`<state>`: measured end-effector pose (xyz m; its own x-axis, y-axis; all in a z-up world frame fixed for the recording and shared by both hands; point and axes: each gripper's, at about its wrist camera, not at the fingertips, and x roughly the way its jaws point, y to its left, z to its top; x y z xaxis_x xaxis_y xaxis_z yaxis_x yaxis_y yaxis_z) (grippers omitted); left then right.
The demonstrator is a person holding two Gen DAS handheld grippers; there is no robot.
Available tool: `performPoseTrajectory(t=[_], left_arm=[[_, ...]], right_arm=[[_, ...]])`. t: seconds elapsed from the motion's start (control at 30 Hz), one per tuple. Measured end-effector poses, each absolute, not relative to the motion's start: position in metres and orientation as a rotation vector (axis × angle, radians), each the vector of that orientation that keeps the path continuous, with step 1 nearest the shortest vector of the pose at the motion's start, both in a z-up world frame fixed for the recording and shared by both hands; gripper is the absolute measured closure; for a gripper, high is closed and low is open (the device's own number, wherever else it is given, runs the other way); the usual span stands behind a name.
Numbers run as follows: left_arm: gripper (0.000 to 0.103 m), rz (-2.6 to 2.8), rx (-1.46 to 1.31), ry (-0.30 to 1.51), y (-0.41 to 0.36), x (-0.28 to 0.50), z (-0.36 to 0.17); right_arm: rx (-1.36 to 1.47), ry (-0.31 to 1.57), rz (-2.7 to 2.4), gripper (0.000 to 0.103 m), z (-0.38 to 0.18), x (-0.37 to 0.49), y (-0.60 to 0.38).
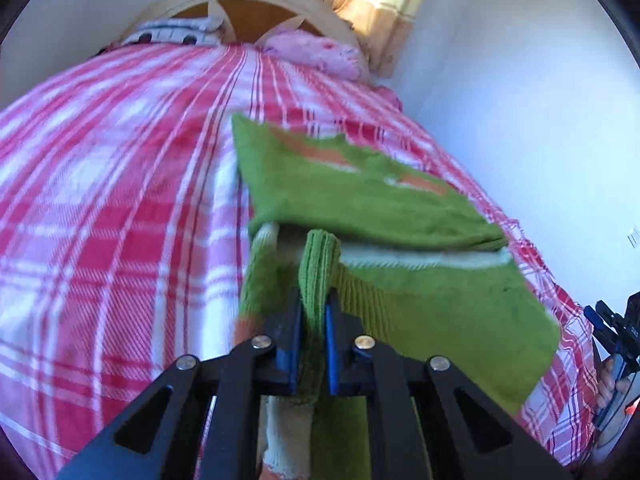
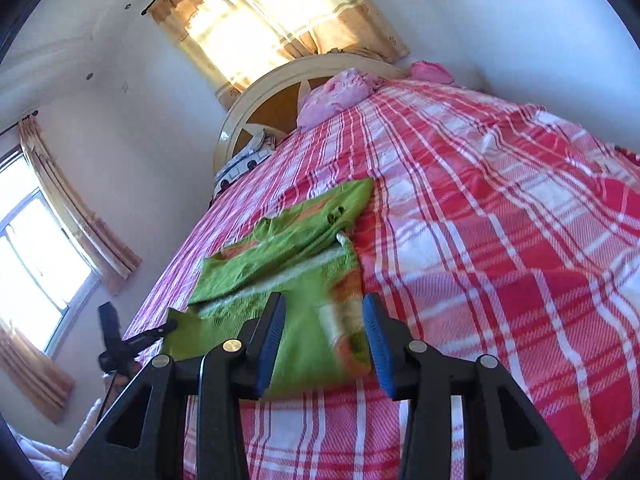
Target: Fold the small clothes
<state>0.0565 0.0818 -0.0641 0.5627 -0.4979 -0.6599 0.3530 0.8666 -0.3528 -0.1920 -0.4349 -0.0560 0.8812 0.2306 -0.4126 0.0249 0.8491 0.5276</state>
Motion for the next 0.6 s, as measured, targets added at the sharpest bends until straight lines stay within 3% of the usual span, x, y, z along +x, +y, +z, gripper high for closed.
performPoseTrajectory(t=[0.2,0.3,0.53,0.57,0.6], left_arm=[[0.092,-0.504,-0.217,0.837,0.083,0.056,-0.076],[0.091,-0.505,-0.188,0.822,0.08,0.048,-0.073],[0.088,-0.492,-0.17,0.813,0.078,0.048,-0.071],[0.087,-0.493,-0.172,0.809,0.079,0.047,-0.071],[0.087,-0.495,-0.175,0.805,0.08,0.048,-0.071]], right_arm=[[0.4,0.586,0.122,0.059,-0.066,-0.166,-0.407],[0.372,0.608,0.139,0.05,-0.07,-0.132,-0.399],[0.176,0.757,0.138,0.049,-0.098,-0.053,-0.364],[0.146,0.75,0.14,0.052,-0.096,-0.052,-0.359],[0.119,0.739,0.15,0.074,-0.094,-0.052,-0.355]])
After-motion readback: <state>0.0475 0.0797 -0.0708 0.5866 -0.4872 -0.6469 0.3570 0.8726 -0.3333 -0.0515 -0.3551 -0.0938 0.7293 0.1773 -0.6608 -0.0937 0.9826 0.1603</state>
